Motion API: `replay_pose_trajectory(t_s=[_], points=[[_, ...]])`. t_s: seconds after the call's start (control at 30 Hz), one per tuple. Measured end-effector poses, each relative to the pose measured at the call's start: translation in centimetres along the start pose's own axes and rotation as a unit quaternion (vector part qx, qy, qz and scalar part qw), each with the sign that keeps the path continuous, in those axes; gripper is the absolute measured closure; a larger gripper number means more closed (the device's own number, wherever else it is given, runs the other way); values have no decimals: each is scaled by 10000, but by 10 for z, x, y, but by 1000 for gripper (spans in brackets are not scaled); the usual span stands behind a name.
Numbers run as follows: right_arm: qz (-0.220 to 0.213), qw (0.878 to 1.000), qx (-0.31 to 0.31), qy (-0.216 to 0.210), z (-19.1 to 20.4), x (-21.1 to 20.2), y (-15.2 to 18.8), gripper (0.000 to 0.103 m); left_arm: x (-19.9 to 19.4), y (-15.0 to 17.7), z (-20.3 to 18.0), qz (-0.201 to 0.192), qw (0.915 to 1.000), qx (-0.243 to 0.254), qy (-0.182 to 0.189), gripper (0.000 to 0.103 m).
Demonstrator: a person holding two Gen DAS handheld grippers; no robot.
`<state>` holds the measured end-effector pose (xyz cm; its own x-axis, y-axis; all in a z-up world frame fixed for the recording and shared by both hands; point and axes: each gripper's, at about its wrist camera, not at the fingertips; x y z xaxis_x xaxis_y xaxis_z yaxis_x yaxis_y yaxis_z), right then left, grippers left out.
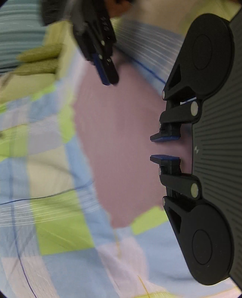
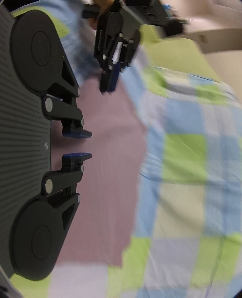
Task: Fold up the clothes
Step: 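Release the folded hem by opening both grippers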
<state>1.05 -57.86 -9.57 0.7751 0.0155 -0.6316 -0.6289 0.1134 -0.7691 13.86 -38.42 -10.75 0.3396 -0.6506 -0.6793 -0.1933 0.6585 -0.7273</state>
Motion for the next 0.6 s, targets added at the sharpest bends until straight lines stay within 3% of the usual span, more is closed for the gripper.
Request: replay_pose_trajectory(t_s=[0.07, 0.17, 0.27, 0.33, 0.4, 0.43, 0.47, 0.53, 0.6], points=[[-4, 9998, 8, 199, -8, -13, 13, 90, -8, 9, 8, 33, 9997, -220, 38, 82], [-73, 9967, 517, 617, -42, -49, 41, 91, -15, 13, 12, 75, 9996, -266, 12, 82], [-103, 9899, 1215, 717, -76, -80, 71, 93, -15, 4, 10, 212, 9997, -134, -22, 82], [-146, 9870, 1434, 714, -80, -96, 73, 92, -22, -6, 10, 241, 9997, -49, -44, 82], [-339, 9823, 1675, 773, -78, -112, 70, 76, -33, -35, 9, 58, 9996, 217, 175, 78], [-454, 9783, 1880, 746, -78, -118, 69, 63, -34, -51, 9, -1, 9989, 321, 330, 75], [-537, 9711, 2227, 665, -79, -121, 71, 56, -34, -56, 8, -11, 9986, 356, 381, 67], [-566, 9568, 2809, 491, -77, -123, 79, 55, -17, -107, 0, -74, 9929, 847, 835, 61], [-539, 9447, 3215, 352, -76, -120, 89, 55, -1, -133, -8, -68, 9880, 1196, 979, 61]])
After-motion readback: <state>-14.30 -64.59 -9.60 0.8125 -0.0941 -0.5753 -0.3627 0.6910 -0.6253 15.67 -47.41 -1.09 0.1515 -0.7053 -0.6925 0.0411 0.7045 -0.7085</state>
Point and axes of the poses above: each gripper's, at about its wrist camera, not at the fingertips, and x roughly the way its jaws point, z to its left, y to its underside, and after that the axes turned 3 degrees about z, right-handed
